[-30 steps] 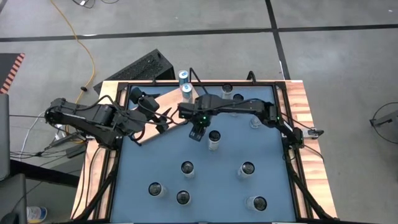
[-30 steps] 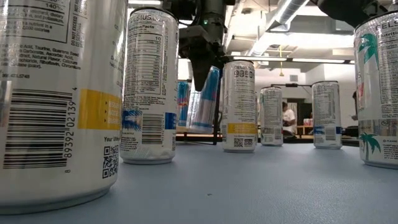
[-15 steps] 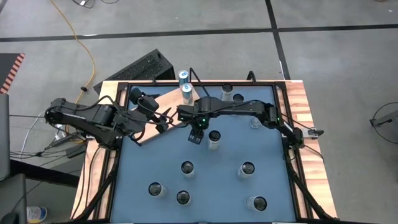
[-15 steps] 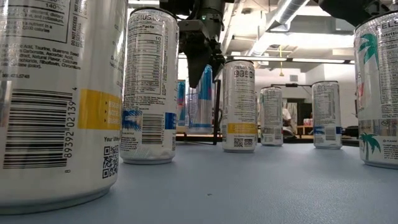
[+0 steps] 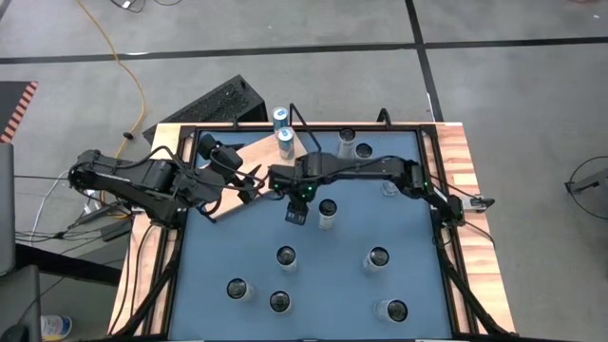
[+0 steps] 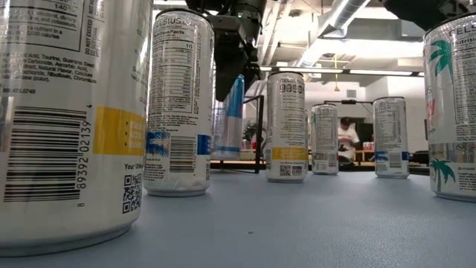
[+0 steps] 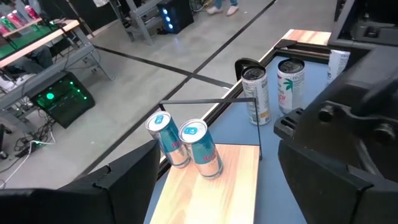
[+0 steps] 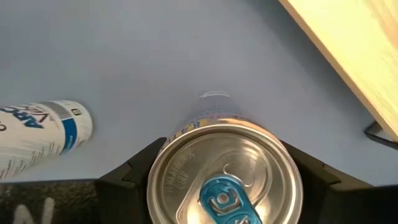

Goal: Place canned beverage on shelf
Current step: Put the blue can aligned with the other blue soda can on the shelf

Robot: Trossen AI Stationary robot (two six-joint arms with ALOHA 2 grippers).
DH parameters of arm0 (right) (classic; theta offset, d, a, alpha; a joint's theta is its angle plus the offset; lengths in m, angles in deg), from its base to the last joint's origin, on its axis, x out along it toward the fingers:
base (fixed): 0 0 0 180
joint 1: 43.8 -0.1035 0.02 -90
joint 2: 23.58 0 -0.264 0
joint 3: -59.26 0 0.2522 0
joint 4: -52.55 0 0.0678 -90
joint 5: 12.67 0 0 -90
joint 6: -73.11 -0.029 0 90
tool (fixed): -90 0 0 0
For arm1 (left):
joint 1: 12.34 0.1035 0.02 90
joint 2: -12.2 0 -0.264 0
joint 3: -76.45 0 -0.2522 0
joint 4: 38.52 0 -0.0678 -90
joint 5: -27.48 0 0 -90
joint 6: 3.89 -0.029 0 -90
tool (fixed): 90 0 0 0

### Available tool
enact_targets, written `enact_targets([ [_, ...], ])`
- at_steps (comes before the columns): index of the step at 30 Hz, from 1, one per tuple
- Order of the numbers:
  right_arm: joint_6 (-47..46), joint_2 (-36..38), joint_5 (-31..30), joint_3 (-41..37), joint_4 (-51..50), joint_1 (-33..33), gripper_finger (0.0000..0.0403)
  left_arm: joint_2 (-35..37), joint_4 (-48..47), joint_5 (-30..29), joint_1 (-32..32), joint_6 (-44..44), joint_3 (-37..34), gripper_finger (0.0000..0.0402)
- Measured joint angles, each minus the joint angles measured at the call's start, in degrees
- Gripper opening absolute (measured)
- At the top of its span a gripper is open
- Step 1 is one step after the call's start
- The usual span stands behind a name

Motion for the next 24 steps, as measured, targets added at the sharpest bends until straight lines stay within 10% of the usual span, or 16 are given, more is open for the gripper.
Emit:
enact_targets([
  [24,6.3,0.0,0.0,0.0,1.4,-0.7,0.0257,0.0,-0.2,0.0,0.0,1.4,0.0,0.0313],
])
